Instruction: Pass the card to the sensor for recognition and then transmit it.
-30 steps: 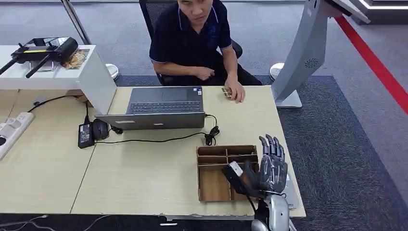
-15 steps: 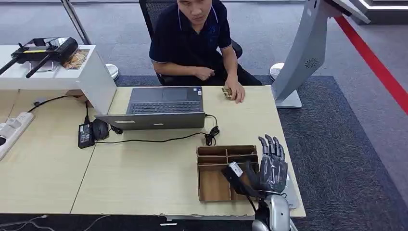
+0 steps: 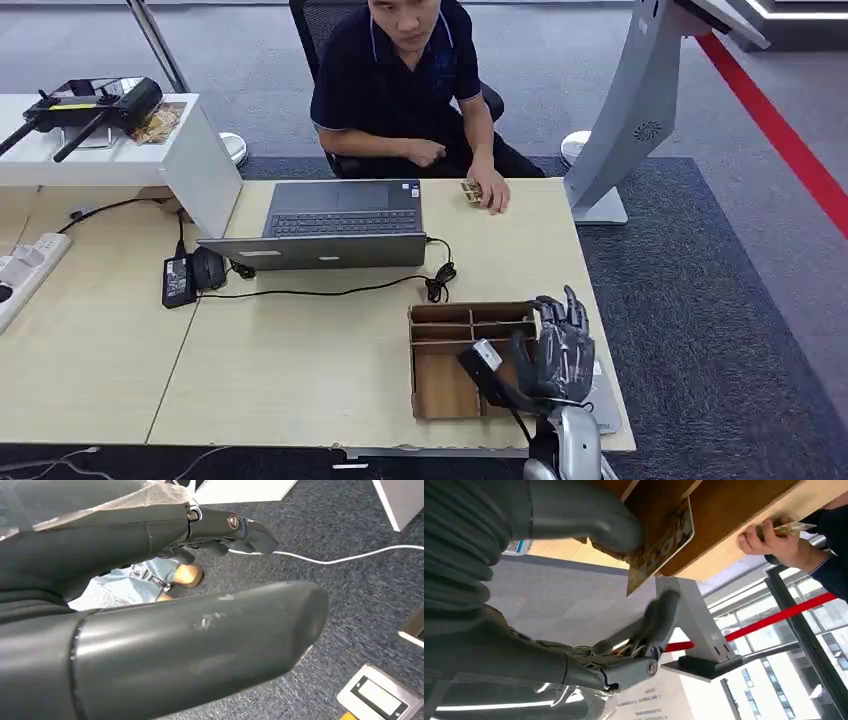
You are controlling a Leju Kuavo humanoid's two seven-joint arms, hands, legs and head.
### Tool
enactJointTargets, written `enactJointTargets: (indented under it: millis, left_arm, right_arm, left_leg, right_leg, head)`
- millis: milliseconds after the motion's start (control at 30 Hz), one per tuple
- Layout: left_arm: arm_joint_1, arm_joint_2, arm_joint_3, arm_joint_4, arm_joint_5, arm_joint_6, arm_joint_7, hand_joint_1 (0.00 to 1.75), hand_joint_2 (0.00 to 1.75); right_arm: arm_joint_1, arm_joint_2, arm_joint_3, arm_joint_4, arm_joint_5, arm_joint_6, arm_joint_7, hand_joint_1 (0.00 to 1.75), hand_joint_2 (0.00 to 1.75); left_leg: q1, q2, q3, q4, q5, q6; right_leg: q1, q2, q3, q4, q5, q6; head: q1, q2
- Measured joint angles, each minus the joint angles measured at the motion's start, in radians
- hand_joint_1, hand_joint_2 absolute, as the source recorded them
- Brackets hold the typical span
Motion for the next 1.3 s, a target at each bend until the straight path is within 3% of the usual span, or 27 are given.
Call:
enactJointTargets:
  millis: [967,1133,1300]
  left_arm:
    - [0.000,0.000,0.000,0.000,0.002,0.000,-0.012,0.00,0.00]
    - [0.000,0.000,0.000,0.000,0.003,0.000,-0.012,0.00,0.00]
    - [0.000,-0.001,0.000,0.000,0.003,0.000,-0.012,0.00,0.00]
  right_arm:
    - [-0.017,-0.016,0.030,0.003,-0.006,-0.003,-0.017,1.75,1.75]
    - [0.002,-0.011,0.015,-0.026,0.028,-0.003,-0.079,1.75,1.75]
    - [0.029,0.028,-0.058,-0.090,0.038,-0.004,-0.232,1.75,1.75]
  left_leg:
    - [0.000,0.000,0.000,0.000,0.000,0.000]
    - [0.000,0.000,0.000,0.000,0.000,0.000]
    - [0.000,0.000,0.000,0.000,0.000,0.000]
  right_leg:
    - [0.000,0.000,0.000,0.000,0.000,0.000]
    - [0.000,0.000,0.000,0.000,0.000,0.000]
    - [0.000,0.000,0.000,0.000,0.000,0.000]
  head:
    - [0.000,0.000]
    - [0.000,0.000]
    - [0.000,0.000]
